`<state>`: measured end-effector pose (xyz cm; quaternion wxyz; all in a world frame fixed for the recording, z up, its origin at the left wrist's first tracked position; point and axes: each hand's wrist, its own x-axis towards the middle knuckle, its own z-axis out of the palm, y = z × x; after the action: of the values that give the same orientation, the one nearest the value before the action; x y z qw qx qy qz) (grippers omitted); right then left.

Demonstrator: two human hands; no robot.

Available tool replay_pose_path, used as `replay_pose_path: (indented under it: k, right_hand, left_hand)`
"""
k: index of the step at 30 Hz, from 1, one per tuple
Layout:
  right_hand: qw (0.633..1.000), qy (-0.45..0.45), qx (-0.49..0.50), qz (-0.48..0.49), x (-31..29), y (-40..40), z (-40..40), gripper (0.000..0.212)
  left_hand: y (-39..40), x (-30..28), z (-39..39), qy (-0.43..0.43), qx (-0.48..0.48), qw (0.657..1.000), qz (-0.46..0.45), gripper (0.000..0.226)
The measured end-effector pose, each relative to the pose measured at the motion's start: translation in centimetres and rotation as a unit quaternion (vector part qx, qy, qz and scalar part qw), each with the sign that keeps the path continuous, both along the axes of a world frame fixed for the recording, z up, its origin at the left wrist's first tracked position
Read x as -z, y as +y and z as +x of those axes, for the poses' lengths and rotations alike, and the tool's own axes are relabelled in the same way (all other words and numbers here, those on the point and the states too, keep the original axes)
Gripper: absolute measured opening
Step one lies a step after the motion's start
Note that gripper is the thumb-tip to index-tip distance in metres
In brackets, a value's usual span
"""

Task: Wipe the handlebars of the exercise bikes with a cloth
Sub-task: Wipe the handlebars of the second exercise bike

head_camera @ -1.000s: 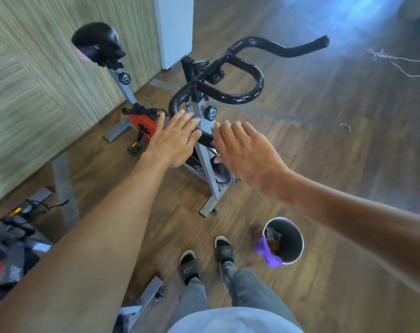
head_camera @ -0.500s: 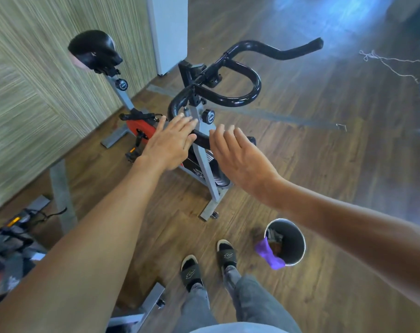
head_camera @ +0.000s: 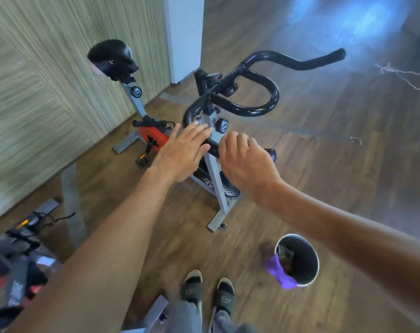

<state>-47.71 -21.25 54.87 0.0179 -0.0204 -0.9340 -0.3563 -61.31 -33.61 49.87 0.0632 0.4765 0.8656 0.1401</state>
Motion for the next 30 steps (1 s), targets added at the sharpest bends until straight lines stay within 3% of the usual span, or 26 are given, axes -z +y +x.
replay_pose_path:
  k: [4, 10, 17, 24, 30]
  right_hand:
    - [0.999, 0.008, 0.039, -0.030, 0.9, -1.2, -0.8, 0.042]
    - [0.997, 0.025, 0.053, 0.060, -0.4, -0.1, 1.9, 0.045]
    - [0.997, 0.005, 0.071, -0.012, 1.7, -2.3, -2.8, 0.052]
    - [0.995, 0.025, 0.073, 0.068, 1.9, -1.2, -0.3, 0.047]
    - [0.997, 0.048, 0.055, -0.014, 3.2, -1.9, -3.7, 0.054]
  left_hand:
    - [-0.5, 0.8, -1.0, 0.022, 0.032, 0.999, 0.030, 0.053]
    - [-1.2, 0.9, -2.4, 0.052, 0.089, 0.993, 0.052, 0.054]
    - [-1.5, 1.8, -3.1, 0.057, 0.101, 0.990, 0.082, 0.057]
    - [-1.7, 1.7, -3.0, 0.020, 0.094, 0.991, 0.088, 0.061]
    - [-1.8, 1.5, -3.2, 0.008, 0.093, 0.992, 0.080, 0.064]
